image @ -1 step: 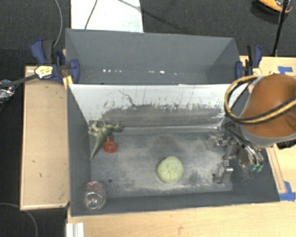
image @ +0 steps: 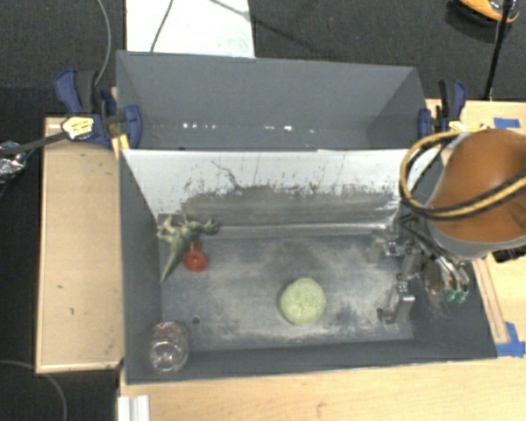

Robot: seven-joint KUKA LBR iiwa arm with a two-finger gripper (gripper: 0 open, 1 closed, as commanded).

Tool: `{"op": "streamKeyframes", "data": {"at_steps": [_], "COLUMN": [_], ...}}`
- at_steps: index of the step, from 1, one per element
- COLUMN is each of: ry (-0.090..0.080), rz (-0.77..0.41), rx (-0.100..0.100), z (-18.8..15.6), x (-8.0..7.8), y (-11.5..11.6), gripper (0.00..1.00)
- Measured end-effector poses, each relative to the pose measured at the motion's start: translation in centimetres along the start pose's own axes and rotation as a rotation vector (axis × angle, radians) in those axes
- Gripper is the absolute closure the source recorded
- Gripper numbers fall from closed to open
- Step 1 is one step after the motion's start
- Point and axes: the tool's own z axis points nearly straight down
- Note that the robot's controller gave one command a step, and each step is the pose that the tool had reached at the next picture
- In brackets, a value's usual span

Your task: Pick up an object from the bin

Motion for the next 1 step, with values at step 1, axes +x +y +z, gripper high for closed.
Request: {"op": "streamKeyframes", "data": {"at_steps": [1], "ry": [-0.004], "rz": [-0.039], "rx": [0.002], "z": [3.68], "x": [-0.59], "y": [3.99], "gripper": [0.0]}}
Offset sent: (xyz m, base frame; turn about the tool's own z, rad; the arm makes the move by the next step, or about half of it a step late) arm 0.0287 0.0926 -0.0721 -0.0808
